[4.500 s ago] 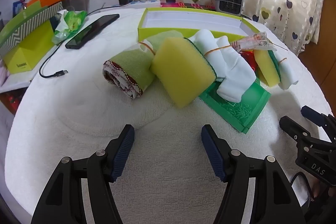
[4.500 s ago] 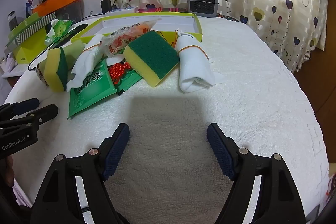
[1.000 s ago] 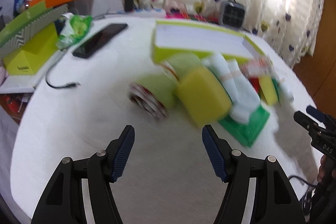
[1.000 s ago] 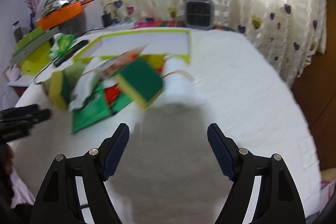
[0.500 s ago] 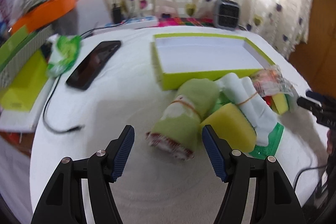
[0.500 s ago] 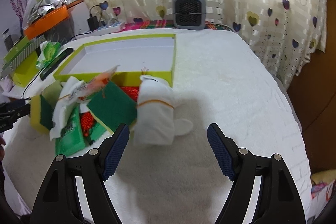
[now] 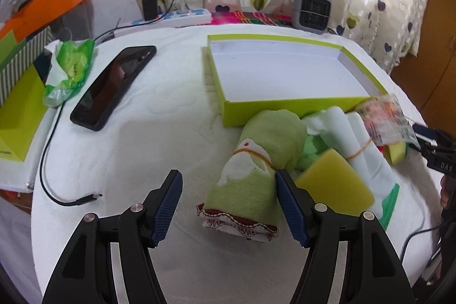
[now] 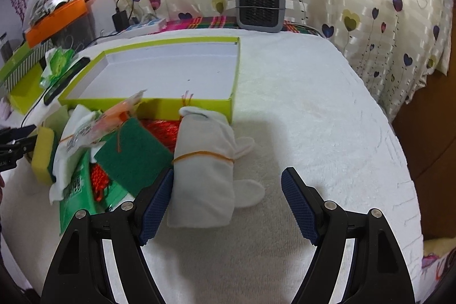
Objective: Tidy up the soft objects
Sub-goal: 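Grasp the white rolled towel with the right tool while the left tool grasps the green rolled towel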
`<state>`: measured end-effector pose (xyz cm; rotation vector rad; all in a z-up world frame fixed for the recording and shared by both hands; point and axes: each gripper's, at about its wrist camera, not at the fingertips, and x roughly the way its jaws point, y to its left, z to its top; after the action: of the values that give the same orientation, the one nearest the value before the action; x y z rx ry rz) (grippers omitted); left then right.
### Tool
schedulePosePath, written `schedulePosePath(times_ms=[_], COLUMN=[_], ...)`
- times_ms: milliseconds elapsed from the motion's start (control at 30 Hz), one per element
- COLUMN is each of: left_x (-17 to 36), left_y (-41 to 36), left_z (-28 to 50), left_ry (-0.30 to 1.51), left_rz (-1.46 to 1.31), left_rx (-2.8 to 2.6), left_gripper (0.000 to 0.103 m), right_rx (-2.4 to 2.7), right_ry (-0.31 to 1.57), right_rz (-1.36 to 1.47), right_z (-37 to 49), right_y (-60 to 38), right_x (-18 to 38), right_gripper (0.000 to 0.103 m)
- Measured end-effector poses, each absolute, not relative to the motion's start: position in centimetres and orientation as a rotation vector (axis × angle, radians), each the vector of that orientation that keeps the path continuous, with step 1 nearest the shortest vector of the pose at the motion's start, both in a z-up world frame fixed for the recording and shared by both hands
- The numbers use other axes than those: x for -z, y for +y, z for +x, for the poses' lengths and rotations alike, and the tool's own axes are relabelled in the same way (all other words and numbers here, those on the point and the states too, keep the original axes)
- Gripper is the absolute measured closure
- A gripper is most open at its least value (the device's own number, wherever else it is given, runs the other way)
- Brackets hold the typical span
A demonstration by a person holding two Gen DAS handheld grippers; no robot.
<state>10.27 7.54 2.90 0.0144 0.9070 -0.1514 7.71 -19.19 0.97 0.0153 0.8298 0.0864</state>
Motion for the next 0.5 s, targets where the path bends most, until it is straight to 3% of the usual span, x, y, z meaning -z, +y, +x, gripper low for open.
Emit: schedulePosePath(times_ms=[200, 500], left_x=[-2.3, -1.9], left_y=[7.9, 7.2], left_z=[10.8, 11.5], left_ry=[0.929, 0.935], left_rz=[-0.039, -0.033], left_rx=[0.195, 0.226], left_gripper=[0.036, 0.037], right_rx=[-0.127, -0.195], right_ry=[0.855, 0.861], right_rz=[0.048, 0.099], right_z=[8.4, 8.7], right_y=[-19.6, -19.7], right_x=[-0.4, -0.1], right_gripper=[0.028, 0.060])
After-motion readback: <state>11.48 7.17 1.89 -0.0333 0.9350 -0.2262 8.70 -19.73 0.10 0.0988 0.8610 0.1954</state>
